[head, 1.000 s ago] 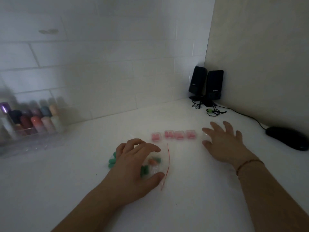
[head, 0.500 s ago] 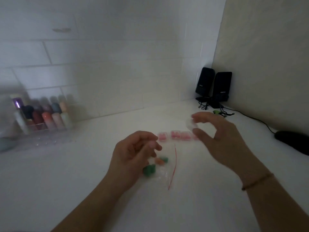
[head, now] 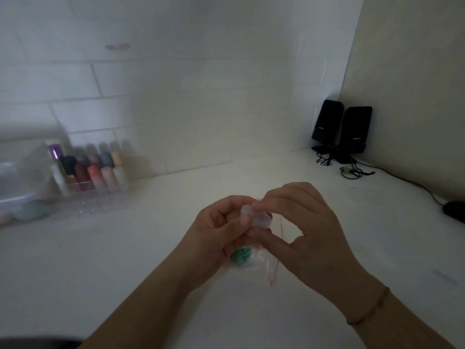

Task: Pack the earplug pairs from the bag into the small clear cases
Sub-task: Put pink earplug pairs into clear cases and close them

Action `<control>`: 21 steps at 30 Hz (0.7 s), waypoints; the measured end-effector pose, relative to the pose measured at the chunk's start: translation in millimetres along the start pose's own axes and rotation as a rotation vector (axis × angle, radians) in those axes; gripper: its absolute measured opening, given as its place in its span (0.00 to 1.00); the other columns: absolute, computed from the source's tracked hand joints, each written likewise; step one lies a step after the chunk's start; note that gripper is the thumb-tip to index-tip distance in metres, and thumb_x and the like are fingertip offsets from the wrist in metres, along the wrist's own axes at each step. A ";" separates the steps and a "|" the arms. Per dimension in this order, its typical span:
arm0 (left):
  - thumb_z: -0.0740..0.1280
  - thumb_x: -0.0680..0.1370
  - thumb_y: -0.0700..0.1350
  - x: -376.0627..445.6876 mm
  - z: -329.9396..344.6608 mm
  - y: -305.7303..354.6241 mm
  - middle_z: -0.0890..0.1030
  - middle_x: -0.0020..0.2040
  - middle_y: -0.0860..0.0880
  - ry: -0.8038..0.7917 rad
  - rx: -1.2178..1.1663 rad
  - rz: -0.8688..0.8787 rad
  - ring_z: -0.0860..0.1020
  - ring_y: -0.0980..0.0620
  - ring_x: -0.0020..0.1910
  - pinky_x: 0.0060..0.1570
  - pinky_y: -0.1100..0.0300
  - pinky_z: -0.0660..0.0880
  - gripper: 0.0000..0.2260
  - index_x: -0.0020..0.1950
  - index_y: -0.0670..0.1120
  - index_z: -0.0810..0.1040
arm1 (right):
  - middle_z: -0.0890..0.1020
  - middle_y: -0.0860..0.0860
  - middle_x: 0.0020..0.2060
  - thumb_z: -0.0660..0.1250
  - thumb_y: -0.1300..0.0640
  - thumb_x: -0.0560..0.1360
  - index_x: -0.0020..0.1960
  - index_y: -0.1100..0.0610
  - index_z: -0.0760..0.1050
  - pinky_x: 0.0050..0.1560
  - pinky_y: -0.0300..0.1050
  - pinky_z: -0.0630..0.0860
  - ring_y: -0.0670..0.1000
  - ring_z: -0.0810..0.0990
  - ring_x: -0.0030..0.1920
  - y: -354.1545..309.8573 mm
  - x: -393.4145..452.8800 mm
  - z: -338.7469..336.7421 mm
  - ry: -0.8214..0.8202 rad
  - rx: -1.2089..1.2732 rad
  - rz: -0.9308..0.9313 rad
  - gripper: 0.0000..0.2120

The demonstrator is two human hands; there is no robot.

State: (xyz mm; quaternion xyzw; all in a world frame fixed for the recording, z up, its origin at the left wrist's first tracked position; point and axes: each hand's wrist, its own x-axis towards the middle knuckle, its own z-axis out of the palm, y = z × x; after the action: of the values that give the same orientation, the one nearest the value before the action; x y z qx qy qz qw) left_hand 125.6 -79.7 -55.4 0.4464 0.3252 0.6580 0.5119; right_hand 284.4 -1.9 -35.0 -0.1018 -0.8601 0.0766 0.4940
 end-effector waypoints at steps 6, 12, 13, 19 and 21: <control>0.70 0.74 0.59 -1.5 1.1 2.3 0.80 0.58 0.36 -0.170 -0.224 -0.195 0.81 0.43 0.55 0.58 0.49 0.77 0.27 0.63 0.39 0.78 | 0.80 0.43 0.54 0.71 0.63 0.72 0.57 0.53 0.80 0.59 0.38 0.73 0.47 0.78 0.59 -7.8 -5.5 0.6 0.032 0.226 0.108 0.14; 0.73 0.72 0.58 -2.4 -2.1 -0.1 0.83 0.53 0.39 -0.142 -0.190 -0.102 0.82 0.42 0.53 0.56 0.50 0.78 0.24 0.58 0.40 0.81 | 0.81 0.46 0.56 0.69 0.55 0.72 0.55 0.59 0.80 0.63 0.44 0.72 0.49 0.77 0.62 -14.3 -4.4 0.9 0.056 0.180 0.041 0.13; 0.74 0.70 0.58 -1.9 -1.9 -0.5 0.83 0.52 0.39 -0.119 -0.173 -0.087 0.82 0.42 0.52 0.56 0.50 0.78 0.25 0.57 0.40 0.82 | 0.82 0.48 0.53 0.69 0.57 0.72 0.52 0.61 0.81 0.60 0.46 0.74 0.50 0.78 0.59 -14.1 -4.0 0.4 0.086 0.157 0.006 0.11; 0.69 0.77 0.49 1.2 -2.7 -6.7 0.84 0.48 0.40 -0.002 -0.138 -0.070 0.84 0.45 0.46 0.49 0.53 0.80 0.15 0.54 0.38 0.82 | 0.85 0.50 0.46 0.69 0.60 0.75 0.41 0.61 0.81 0.51 0.45 0.77 0.50 0.82 0.48 -7.2 -3.3 -0.8 0.166 -0.056 -0.080 0.07; 0.58 0.82 0.44 1.6 -5.1 -9.5 0.84 0.46 0.41 0.032 -0.096 -0.073 0.84 0.47 0.43 0.46 0.56 0.80 0.14 0.54 0.38 0.81 | 0.85 0.51 0.47 0.66 0.60 0.77 0.43 0.61 0.81 0.49 0.46 0.78 0.51 0.82 0.48 -5.9 -4.2 0.1 0.141 -0.102 -0.080 0.07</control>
State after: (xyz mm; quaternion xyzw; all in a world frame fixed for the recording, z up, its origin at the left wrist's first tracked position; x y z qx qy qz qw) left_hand 124.5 -75.5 -65.5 0.3986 0.3172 0.6609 0.5512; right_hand 285.8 -8.7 -37.2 -0.0976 -0.8293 0.0056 0.5502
